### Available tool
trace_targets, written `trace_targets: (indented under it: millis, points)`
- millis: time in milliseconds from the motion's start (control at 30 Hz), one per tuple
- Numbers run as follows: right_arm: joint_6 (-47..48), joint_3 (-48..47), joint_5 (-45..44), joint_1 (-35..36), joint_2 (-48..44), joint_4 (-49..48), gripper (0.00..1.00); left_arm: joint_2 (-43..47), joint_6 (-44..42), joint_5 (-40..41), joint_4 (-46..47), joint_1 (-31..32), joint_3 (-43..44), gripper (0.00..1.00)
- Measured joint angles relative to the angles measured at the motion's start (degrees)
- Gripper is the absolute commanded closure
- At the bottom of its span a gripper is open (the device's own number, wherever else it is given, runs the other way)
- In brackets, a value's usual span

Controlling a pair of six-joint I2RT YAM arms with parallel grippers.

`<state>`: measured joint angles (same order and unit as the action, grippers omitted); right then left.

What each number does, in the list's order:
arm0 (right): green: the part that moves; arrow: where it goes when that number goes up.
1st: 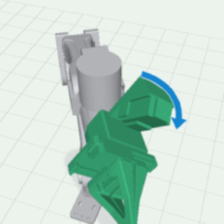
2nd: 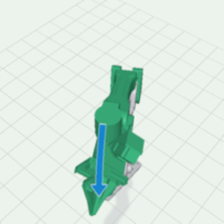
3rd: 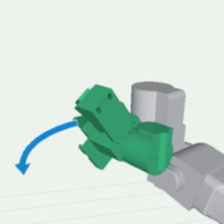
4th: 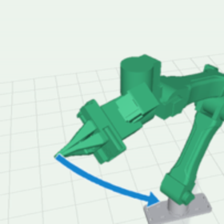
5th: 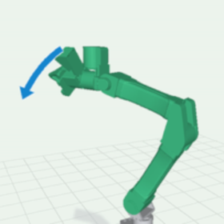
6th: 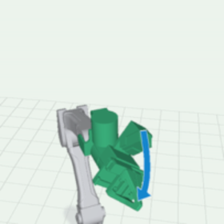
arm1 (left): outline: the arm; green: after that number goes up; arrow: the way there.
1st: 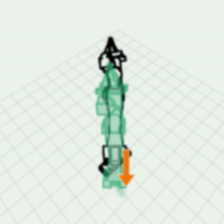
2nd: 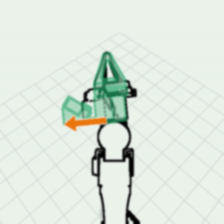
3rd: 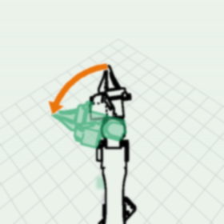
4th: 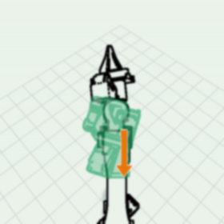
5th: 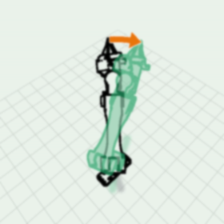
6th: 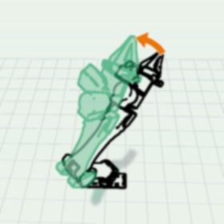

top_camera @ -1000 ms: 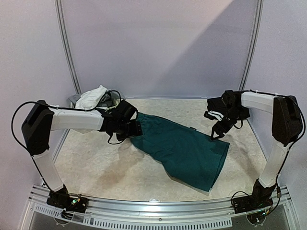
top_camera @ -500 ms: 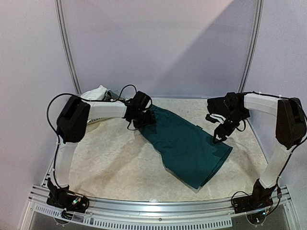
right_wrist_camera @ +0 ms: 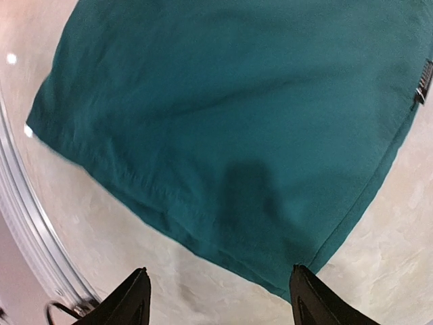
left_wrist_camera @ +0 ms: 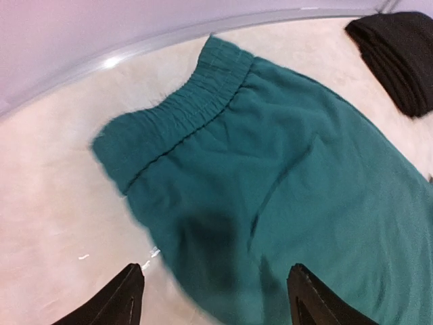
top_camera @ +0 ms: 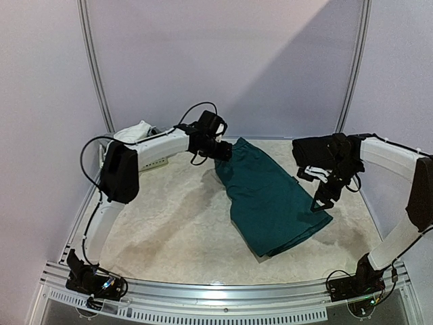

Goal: Fold and stack the mixed laundry pile
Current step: Rotate the rectangle-folded shorts at the center of the board, then pick up the rectangle-folded shorts from the center of the board.

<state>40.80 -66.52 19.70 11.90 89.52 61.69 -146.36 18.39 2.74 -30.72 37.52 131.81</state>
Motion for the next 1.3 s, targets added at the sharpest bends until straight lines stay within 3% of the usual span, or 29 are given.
trace_targets:
  millis: [167,300,400,467,633,1133,1233,1267,1300]
  points:
    - [11.6,6.1,0.0,0.0,-8.1,0.5,0.29,19.5,-13.0,2.3,1.3,4.0,-15.5,0.26]
    - [21.9,9.3,-1.2,0.5,-13.9,0.5,0.29,32.6,-21.4,1.5,3.5,13.8,-25.2,0.26]
    - [27.6,12.0,-3.2,1.4,-15.0,-1.0,0.30,36.6,-25.1,0.0,5.0,21.7,-31.3,0.27]
    - [30.9,14.8,-5.1,1.9,-14.9,-3.0,0.31,36.7,-26.9,-1.7,5.1,26.8,-35.2,0.28]
    - [36.9,20.4,-9.5,2.2,-14.3,-7.1,0.31,32.8,-30.4,-3.9,4.2,32.3,-38.6,0.30]
    - [47.5,22.4,-16.7,0.7,-6.6,-16.7,0.34,22.7,-36.5,-9.0,4.2,34.2,-36.1,0.30]
    - [49.3,22.8,-17.9,-0.5,-5.0,-18.7,0.42,21.6,-37.5,-10.4,3.5,34.7,-34.8,0.30]
    - [49.6,23.0,-18.1,-0.7,-4.6,-19.5,0.50,21.2,-37.8,-10.8,3.3,34.8,-34.6,0.30]
    - [49.9,23.3,-18.5,-0.8,-4.3,-20.2,0.65,20.9,-38.1,-11.2,2.9,34.9,-34.4,0.30]
